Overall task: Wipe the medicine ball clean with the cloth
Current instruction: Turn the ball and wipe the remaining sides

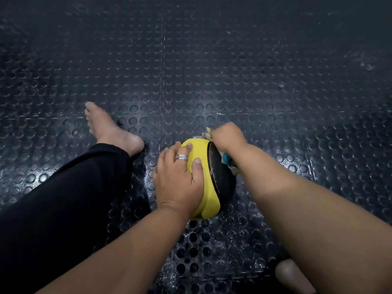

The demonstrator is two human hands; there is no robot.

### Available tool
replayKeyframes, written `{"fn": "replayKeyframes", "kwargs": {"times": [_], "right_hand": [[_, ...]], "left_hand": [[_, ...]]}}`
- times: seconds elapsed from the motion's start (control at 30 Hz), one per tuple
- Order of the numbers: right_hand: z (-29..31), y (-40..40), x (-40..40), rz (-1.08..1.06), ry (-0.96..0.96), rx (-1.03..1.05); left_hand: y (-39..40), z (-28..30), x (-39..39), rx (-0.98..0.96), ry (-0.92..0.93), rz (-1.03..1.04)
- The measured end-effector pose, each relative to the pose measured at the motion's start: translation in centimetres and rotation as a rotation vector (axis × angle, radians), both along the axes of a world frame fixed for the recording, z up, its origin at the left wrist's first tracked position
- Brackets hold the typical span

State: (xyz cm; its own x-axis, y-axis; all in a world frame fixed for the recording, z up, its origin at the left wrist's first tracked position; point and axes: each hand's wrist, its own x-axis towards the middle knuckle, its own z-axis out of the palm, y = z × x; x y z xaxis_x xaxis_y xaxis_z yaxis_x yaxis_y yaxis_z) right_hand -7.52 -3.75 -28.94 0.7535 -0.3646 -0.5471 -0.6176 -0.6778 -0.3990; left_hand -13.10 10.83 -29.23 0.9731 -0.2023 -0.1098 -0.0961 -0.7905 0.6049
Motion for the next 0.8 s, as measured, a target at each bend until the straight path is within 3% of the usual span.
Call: {"fn": "replayKeyframes", "kwargs": {"times": [0.2,0.3,0.4,0.47,0.57,0.7,0.8], "right_hand": [[-2.7,-2.4,-2.8,-0.352,0.266,0.203],[-3.7,-2.0,-5.9,-0.61,0.195,0.331],[-4.3,-0.6,-8.9,-1.017,0.07,0.493],[-4.0,0.5,-9.8,-1.108,0.019,0.515],[-2.7,1.6,-10.3,-0.995,-0.086,0.285],[0.4,3.4,-9.1,-0.729,-0.362,0.102],[1.4,3.8,-7.6,-0.521,-0.393,-0.027]], "left_hand": [[0.2,-0.3,0.1,-0.02,-0.008,-0.012],[0.1,-0.5,-0.3,0.013,-0.039,-0.107],[-0.3,-0.3,0.2,0.0,-0.044,-0.076],[-0.6,0.4,0.9,-0.013,0.019,-0.035],[-1.5,1.2,2.4,0.029,0.124,0.062],[-2.0,0.8,5.3,-0.007,0.289,0.211],[-1.0,1.4,6.4,0.047,0.172,0.185]]}}
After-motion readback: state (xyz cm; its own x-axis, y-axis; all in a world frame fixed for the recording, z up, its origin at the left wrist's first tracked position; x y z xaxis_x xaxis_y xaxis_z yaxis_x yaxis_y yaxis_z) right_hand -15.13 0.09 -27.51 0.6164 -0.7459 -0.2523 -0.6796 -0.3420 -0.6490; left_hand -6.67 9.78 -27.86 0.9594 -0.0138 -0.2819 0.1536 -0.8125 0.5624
